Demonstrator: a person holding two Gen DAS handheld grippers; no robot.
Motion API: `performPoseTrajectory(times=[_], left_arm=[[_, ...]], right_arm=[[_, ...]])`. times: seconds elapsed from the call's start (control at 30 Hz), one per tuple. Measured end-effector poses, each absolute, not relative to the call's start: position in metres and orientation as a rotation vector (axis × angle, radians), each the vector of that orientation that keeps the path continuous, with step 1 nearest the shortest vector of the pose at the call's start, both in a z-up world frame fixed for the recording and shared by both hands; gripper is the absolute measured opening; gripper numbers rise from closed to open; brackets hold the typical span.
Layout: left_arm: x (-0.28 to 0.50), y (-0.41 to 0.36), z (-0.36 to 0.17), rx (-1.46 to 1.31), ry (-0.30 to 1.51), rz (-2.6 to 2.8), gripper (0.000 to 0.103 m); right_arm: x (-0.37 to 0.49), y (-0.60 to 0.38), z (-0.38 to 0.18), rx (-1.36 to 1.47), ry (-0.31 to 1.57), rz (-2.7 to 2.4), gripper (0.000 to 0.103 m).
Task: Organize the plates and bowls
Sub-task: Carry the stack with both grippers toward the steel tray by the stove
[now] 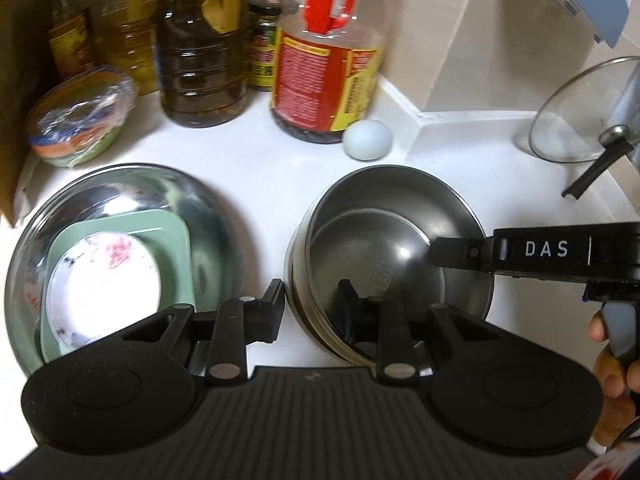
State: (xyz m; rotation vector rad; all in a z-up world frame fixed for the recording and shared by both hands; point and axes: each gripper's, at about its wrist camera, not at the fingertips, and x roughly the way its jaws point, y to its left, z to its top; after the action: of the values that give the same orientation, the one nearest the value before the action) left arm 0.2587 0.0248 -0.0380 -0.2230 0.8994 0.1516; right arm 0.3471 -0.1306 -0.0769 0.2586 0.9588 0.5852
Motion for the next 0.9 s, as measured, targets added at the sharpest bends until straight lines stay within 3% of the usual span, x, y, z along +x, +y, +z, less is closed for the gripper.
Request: performPoseTrajectory(times=[0.9], left_arm=[[0.244, 0.022, -0.042, -0.216, 0.838, 0.223, 0.026]], right_arm=[[0.327, -0.124, -0.078, 0.196, 0.901, 0.607, 0.025]])
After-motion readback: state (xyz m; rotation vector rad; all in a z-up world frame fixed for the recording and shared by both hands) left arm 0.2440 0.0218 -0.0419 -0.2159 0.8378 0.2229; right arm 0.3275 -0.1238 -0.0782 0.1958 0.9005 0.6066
